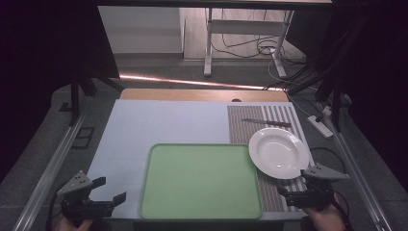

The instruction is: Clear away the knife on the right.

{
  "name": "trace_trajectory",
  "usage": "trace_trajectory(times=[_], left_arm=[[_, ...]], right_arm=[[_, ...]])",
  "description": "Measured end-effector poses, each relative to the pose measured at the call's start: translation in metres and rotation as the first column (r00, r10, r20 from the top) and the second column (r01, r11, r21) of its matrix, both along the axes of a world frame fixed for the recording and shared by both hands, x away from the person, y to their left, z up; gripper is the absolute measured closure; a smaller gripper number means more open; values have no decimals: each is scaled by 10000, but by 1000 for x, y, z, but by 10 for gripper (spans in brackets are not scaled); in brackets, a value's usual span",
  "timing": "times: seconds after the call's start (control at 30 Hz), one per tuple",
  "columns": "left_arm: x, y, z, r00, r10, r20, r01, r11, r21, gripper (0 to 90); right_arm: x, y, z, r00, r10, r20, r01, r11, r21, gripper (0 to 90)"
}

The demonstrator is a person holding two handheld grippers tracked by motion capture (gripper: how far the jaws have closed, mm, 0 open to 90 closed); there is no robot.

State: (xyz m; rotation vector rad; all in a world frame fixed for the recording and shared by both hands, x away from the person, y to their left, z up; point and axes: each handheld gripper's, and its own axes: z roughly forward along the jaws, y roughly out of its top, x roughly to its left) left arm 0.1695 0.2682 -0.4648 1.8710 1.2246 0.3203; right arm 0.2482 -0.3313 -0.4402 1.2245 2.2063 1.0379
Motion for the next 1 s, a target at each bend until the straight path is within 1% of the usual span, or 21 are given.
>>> trace_trajectory(times=[0.1, 0.43, 0.7, 0.77, 0.8, 0.93, 1.0], left_arm=[[0, 1, 0, 10000, 4, -19, -4, 10000, -30, 38], [0, 1, 0, 10000, -8, -49, 7, 10000, -52, 39], [0, 1, 0, 10000, -3, -55, 3, 10000, -62, 40], [0, 1, 0, 10000, -3, -56, 3, 10000, -58, 40], [0, 1, 0, 10000, -1, -58, 1, 10000, -56, 39], [0, 1, 0, 10000, 2, -64, -3, 10000, -66, 40], [1, 1, 0, 10000, 7, -65, -7, 10000, -76, 39]], right_arm=[[1, -1, 0, 9999, -87, -141, 88, 9999, 110, 0], [3, 0, -1, 9993, 96, -356, -97, 10000, -22, 0], [4, 2, -2, 9991, 138, -409, -144, 9998, -132, 0], [4, 3, -2, 9991, 188, -391, -196, 9996, -198, 0], [3, 3, -1, 9994, 129, -330, -138, 9995, -291, 0], [3, 2, -1, 9996, 107, -275, -112, 9998, -181, 0], [4, 1, 0, 9991, 154, -399, -156, 9999, -46, 0]])
